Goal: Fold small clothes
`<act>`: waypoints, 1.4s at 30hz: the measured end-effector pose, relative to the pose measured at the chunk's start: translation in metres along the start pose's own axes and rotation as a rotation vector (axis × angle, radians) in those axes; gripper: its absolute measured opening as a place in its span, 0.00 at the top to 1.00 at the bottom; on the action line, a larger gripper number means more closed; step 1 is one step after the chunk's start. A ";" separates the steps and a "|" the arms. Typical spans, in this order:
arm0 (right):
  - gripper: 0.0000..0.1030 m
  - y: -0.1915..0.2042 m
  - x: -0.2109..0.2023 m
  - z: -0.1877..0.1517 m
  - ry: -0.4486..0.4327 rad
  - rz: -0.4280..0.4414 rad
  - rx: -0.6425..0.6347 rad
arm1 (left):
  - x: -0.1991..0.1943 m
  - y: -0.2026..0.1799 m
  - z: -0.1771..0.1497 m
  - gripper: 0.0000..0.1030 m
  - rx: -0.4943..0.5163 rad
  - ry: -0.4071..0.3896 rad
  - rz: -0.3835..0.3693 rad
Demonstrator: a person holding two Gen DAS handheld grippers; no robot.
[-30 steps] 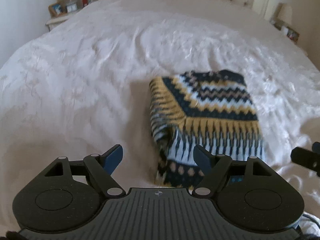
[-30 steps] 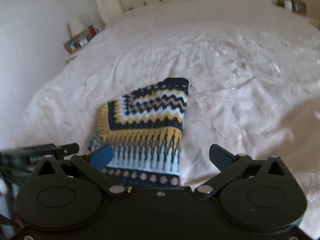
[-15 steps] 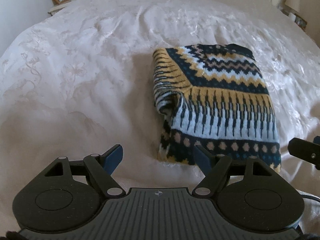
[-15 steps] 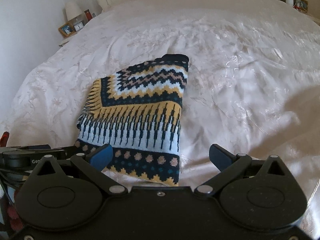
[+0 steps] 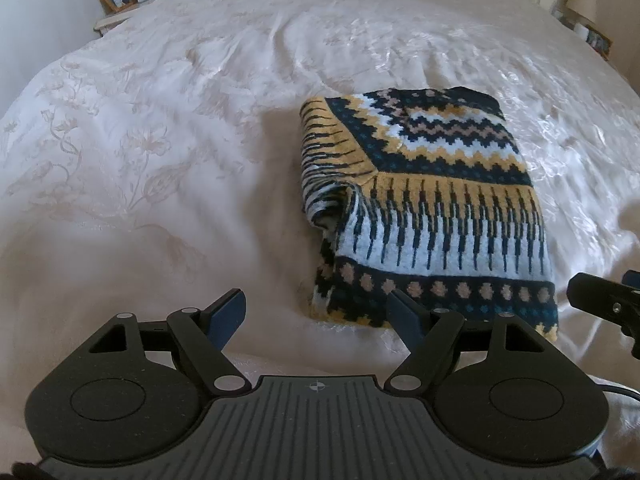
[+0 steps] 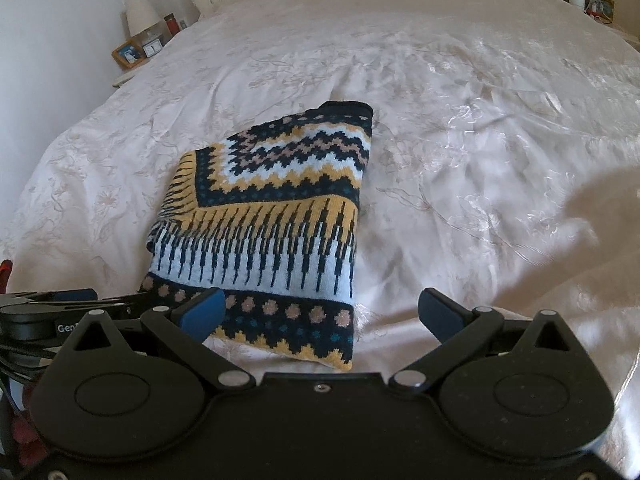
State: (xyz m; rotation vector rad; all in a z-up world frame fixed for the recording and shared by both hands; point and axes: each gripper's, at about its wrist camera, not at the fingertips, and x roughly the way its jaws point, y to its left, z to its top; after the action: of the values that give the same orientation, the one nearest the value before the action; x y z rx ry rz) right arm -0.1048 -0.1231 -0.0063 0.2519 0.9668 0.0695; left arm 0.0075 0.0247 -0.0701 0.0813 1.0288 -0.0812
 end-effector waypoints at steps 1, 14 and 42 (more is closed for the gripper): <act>0.01 0.000 0.000 0.000 0.000 -0.001 0.000 | -0.001 0.000 0.000 0.26 0.002 -0.002 0.001; 0.01 0.000 0.003 0.000 0.003 -0.023 0.004 | -0.004 0.000 0.000 0.26 0.007 -0.007 0.002; 0.01 0.002 0.007 -0.002 0.006 -0.017 0.000 | -0.008 0.000 -0.002 0.26 0.013 -0.008 0.010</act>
State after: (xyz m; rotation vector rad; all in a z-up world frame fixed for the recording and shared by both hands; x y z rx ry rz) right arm -0.1022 -0.1198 -0.0120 0.2434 0.9744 0.0546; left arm 0.0018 0.0255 -0.0643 0.0980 1.0195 -0.0795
